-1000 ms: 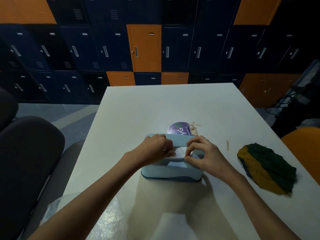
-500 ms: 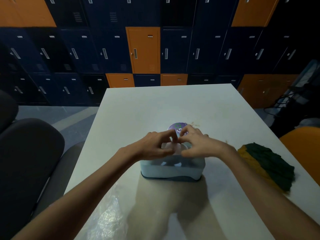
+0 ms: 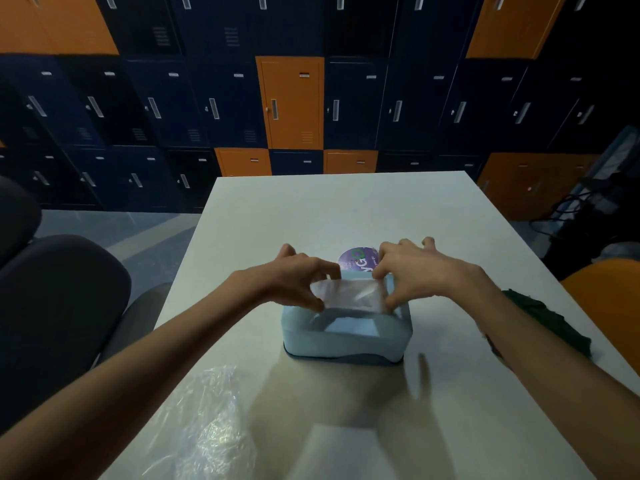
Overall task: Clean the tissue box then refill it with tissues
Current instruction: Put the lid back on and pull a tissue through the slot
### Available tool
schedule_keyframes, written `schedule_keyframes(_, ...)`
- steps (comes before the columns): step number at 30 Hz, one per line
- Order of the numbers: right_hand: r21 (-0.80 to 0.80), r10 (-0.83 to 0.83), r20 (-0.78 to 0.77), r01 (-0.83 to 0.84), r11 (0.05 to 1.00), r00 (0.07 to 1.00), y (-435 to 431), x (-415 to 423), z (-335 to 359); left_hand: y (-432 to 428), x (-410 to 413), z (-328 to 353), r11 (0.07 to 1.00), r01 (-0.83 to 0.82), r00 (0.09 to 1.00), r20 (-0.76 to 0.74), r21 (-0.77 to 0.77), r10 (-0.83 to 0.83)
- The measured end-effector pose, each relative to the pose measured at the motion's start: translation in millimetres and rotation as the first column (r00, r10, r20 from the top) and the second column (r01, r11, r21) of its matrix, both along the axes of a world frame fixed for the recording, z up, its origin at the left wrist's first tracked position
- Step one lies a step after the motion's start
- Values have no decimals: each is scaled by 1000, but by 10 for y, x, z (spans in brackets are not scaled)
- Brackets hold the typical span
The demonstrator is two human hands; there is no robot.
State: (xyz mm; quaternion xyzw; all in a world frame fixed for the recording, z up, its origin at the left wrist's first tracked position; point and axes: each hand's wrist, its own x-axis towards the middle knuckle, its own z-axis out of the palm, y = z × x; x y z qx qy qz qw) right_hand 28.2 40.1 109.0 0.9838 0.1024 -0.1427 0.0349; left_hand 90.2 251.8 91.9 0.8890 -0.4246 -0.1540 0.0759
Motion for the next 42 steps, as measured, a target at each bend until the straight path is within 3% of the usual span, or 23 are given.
schedule_keyframes(7, 121, -42, 1, 41, 992, 999, -21, 28, -122, 65, 40, -127, 997, -79, 993, 84, 14, 78)
schedule_keyframes(11, 251, -94, 12, 88, 964, 996, -115, 72, -186, 153, 109, -183, 978, -181, 982, 31, -99, 185)
schedule_keyframes(15, 384, -115, -23, 115, 916, 993, -101, 45, -185, 135, 55, -214, 949, -231, 971, -115, -217, 210)
schedule_keyframes(20, 375, -136, 104, 88, 923, 985, -58, -13, -227, 87, 11, -296, 955, -164, 972, 124, -246, 199)
schedule_keyframes(29, 372, -209, 316, 82, 925, 925, 98, 0, -373, -26, -71, -420, 898, -219, 921, 223, -382, 320)
schedule_keyframes(33, 490, -283, 220, 145, 860, 934, -36, -40, -385, 101, -42, -402, 876, -347, 919, 67, -335, 389)
schedule_keyframes(36, 643, -379, -1, 291, 708, 925, -217, -231, -434, 366, -97, -378, 825, -479, 867, -312, -301, 389)
schedule_keyframes(38, 670, -367, -130, 355, 652, 921, -294, -386, -527, 529, -159, -449, 830, -501, 807, -479, -245, 345)
schedule_keyframes(42, 707, -290, -238, 370, 603, 927, -285, -499, -757, 576, -212, -668, 811, -522, 749, -597, -264, 288)
